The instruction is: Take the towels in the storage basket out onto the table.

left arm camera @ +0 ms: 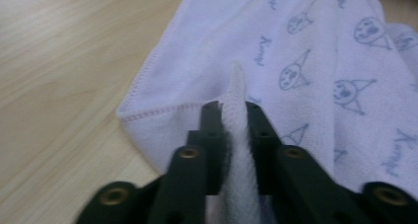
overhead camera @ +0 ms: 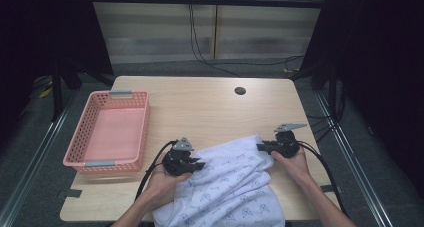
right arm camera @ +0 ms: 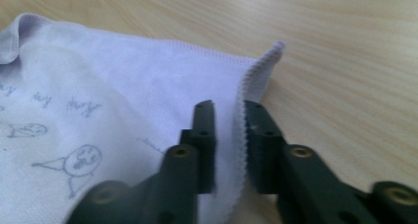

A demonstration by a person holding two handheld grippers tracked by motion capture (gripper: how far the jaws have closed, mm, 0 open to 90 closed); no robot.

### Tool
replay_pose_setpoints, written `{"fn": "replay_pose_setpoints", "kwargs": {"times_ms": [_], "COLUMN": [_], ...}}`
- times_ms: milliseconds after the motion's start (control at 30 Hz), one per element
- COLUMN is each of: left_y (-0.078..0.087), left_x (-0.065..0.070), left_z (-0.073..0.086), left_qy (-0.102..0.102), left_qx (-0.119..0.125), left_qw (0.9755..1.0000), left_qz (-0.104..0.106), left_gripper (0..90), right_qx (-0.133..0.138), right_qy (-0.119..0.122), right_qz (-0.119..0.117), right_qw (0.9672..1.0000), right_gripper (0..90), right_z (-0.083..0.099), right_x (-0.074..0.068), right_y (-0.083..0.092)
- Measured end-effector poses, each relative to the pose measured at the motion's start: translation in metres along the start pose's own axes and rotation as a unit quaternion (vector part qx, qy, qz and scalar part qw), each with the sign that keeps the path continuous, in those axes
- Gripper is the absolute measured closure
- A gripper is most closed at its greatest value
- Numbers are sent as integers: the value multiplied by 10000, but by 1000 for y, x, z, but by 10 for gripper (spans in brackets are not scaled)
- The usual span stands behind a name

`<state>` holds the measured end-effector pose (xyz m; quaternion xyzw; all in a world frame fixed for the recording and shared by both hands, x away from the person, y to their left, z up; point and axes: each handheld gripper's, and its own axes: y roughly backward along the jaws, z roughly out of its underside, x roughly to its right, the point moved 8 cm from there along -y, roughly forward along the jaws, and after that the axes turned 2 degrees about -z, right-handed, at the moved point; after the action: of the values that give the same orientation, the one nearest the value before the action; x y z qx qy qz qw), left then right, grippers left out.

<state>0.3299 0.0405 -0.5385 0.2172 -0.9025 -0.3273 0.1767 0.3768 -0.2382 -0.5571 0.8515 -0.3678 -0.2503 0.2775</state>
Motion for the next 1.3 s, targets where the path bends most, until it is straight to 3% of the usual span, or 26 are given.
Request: {"fn": "replay_pose_setpoints", "kwargs": {"times_ms": [33, 200, 267, 333, 400, 467, 533, 633, 767, 800, 833, 867, 1000, 1033, 1167, 1200, 1233, 1267, 1300], "left_y": [3, 32, 38, 53, 67, 81, 91, 107, 126, 130, 133, 135, 132, 131, 126, 126, 123, 121, 118], "left_x": [-1, -5, -5, -4, -4, -6, -10, -18, -27, -29, -31, -33, -43, -49, -76, -76, -91, -99, -108], "left_z": [-1, -13, -15, -25, -35, -47, -56, -72, -97, -104, -109, -112, -128, -134, -152, -152, -161, -166, -169], "left_qy": [31, 186, 191, 343, 297, 369, 353, 452, 468, 536, 538, 529, 366, 377, 497, 497, 619, 655, 756], "left_qx": [80, 685, 761, 1108, 1371, 1687, 1854, 2179, 2516, 2636, 2677, 2710, 2589, 2638, 2618, 2618, 2592, 2568, 2542], "left_qw": [10000, 9975, 9969, 9932, 9900, 9848, 9814, 9742, 9651, 9619, 9607, 9596, 9619, 9603, 9589, 9589, 9583, 9586, 9571], "left_qz": [32, -17, -48, -16, -122, -171, -340, -368, -560, -488, -501, -540, -800, -831, -972, -972, -1033, -1039, -1164], "left_gripper": [854, 863, 863, 863, 863, 863, 865, 865, 865, 865, 865, 865, 864, 864, 861, 861, 859, 854, 826], "right_qx": [81, 576, 680, 923, 1200, 1400, 1555, 1832, 2125, 2201, 2280, 2334, 2534, 2570, 2682, 2702, 2705, 2684, 2651], "right_qy": [-48, -72, -86, -80, -82, -86, -65, -28, 139, 151, 193, 240, 266, 264, 320, 304, 267, 244, 200], "right_qz": [-72, -147, -168, -150, -141, -143, -155, -92, -43, -53, -26, 3, 70, 104, 177, 200, 231, 247, 335], "right_qw": [9999, 9982, 9975, 9956, 9926, 9900, 9877, 9830, 9771, 9753, 9735, 9721, 9670, 9660, 9627, 9621, 9621, 9627, 9634], "right_gripper": [878, 885, 886, 886, 886, 886, 886, 887, 888, 887, 888, 888, 888, 888, 888, 888, 888, 888, 888], "right_z": [-2, -14, -16, -21, -29, -35, -40, -53, -73, -78, -85, -89, -109, -115, -147, -156, -165, -174, -181], "right_x": [-2, -8, -8, -9, -8, -9, -9, -8, -11, -12, -13, -14, -10, -8, 3, 7, 12, 18, 24], "right_y": [3, 31, 38, 56, 76, 89, 100, 117, 136, 140, 144, 148, 159, 161, 162, 159, 156, 151, 144]}}
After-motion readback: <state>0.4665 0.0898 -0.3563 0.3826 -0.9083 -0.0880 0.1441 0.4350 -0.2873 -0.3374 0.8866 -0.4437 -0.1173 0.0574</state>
